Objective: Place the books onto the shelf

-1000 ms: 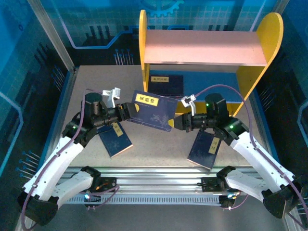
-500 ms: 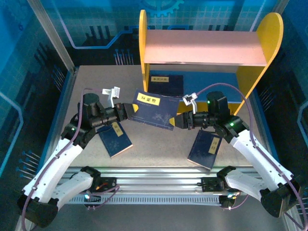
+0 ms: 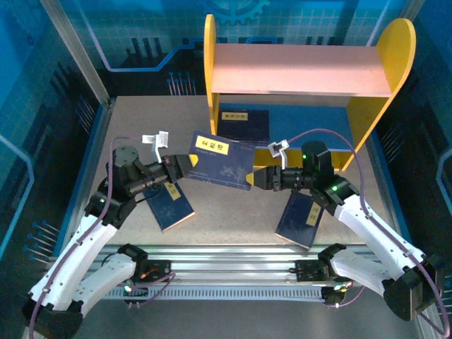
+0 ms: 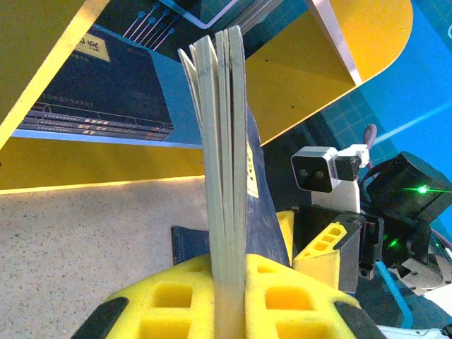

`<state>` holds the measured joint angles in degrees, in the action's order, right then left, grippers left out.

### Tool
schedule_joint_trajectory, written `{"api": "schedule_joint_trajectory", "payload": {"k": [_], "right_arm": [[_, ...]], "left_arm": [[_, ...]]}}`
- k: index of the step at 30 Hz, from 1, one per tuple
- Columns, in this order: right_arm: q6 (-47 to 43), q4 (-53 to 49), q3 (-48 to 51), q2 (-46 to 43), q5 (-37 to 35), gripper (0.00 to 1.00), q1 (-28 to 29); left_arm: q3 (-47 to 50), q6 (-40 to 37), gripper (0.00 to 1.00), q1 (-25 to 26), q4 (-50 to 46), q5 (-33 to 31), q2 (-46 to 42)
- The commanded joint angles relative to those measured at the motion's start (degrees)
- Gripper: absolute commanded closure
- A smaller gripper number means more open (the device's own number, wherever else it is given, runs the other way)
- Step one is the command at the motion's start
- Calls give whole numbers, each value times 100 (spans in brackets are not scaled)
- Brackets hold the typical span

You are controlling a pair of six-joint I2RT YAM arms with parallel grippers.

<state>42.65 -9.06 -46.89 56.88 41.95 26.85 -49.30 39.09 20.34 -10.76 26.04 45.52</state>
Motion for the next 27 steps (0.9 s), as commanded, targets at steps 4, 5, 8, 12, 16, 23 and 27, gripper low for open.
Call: {"api": "schedule_joint_trajectory", "payload": {"k": [4,5,8,12,16,23,27], "right_arm": [[320,521,198,-100,-73,51,157],[346,561,212,-86,-81,51,184],[461,704,280,-46,-133,51,249],[585,912,338,-12,-156,52,332],[605,950,257,29,-174,56,399],[419,745,-69,127,-205,76,464],[49,344,-320,76,-255,85,475]], "left_arm": [[46,99,100,-47,388,-148,-117],[56,90,100,-47,409,-165,-113],[105,99,100,-47,496,-209,-152],[131,99,100,-47,549,-230,-161],[166,99,100,-48,586,-238,-165],[313,210,100,-49,793,-200,-197],[371,266,100,-47,835,-146,-126]]}}
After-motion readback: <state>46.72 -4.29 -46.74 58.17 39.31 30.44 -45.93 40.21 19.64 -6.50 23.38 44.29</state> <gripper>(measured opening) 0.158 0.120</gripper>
